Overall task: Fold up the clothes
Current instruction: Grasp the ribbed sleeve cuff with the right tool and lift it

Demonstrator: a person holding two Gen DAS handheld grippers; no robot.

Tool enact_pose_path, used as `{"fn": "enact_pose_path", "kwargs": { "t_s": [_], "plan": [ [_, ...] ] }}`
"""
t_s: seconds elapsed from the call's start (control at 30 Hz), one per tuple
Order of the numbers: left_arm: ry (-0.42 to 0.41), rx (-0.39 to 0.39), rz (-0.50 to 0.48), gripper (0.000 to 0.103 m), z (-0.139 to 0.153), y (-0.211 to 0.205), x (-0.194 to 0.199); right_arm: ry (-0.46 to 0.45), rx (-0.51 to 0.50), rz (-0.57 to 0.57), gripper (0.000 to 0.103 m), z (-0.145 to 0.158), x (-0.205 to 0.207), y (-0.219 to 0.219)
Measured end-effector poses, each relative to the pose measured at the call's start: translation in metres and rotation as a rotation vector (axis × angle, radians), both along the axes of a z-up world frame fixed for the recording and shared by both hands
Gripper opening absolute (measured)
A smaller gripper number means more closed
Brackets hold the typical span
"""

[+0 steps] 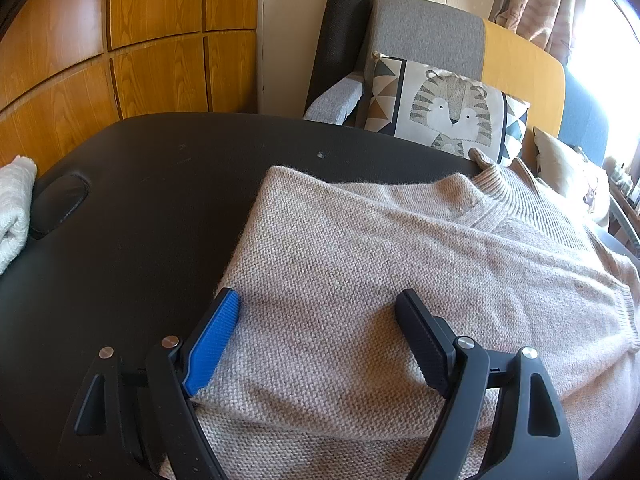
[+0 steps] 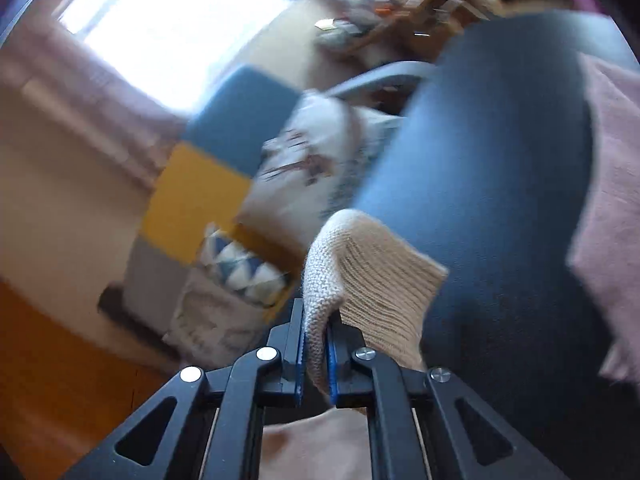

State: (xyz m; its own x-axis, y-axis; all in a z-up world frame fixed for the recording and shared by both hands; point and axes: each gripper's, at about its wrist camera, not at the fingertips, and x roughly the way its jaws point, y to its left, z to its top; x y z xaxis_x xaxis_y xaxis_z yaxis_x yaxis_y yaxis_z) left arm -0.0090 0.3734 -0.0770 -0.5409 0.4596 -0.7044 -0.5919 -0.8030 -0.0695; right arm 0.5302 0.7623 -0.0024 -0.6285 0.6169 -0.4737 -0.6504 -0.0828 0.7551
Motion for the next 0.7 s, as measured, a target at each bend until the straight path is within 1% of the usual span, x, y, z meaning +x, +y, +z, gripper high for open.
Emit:
{"fn": "enact_pose_path", "kwargs": {
  "t_s": [0.03,0.1,0.2,0.27,0.3,0.37,0.4,0.47,0.5,0.53,0.57,0.63,0.7],
  "plan": [
    [-0.001,0.001,0.000,0.083,0.000,0.000,0.000,-0.001,0.057,0.069,0.007,0.016,-0.026,-0.011],
    [-0.003,0.003,-0.001,0.083,0.000,0.000,-0.001,-0.035,0.149,0.192,0.007,0.039,-0.075,-0.033],
    [-0.007,0.008,-0.002,0.083,0.001,-0.001,-0.002,-0.125,0.311,0.423,0.007,0.059,-0.171,-0.089],
    [-0.009,0.011,-0.003,0.083,0.001,-0.001,-0.002,-0.180,0.366,0.539,0.007,0.054,-0.219,-0.122],
    [-0.010,0.013,-0.003,0.083,0.001,-0.002,-0.003,-0.210,0.379,0.605,0.007,0.045,-0.245,-0.140],
    [-0.012,0.015,-0.004,0.083,0.001,-0.002,-0.004,-0.266,0.374,0.730,0.007,0.018,-0.291,-0.177],
    [-0.013,0.017,-0.005,0.083,0.001,-0.002,-0.004,-0.325,0.374,0.791,0.007,0.003,-0.306,-0.193],
    [-0.015,0.020,-0.006,0.084,0.001,-0.003,-0.004,-0.447,0.371,0.911,0.012,-0.029,-0.334,-0.226],
    [-0.016,0.022,-0.007,0.084,0.001,-0.003,-0.004,-0.508,0.369,0.971,0.020,-0.044,-0.349,-0.242],
    [-0.016,0.023,-0.008,0.084,0.001,-0.003,-0.005,-0.570,0.367,1.030,0.022,-0.060,-0.363,-0.258],
    [-0.017,0.025,-0.008,0.084,0.001,-0.003,-0.005,-0.612,0.409,1.036,0.023,-0.065,-0.362,-0.270],
    [-0.016,0.021,-0.009,0.084,0.001,-0.002,-0.005,-0.621,0.480,1.040,0.024,-0.055,-0.352,-0.283],
    [-0.016,0.020,-0.010,0.085,0.001,-0.002,-0.006,-0.573,0.530,0.993,0.024,-0.043,-0.334,-0.285]
  ]
}}
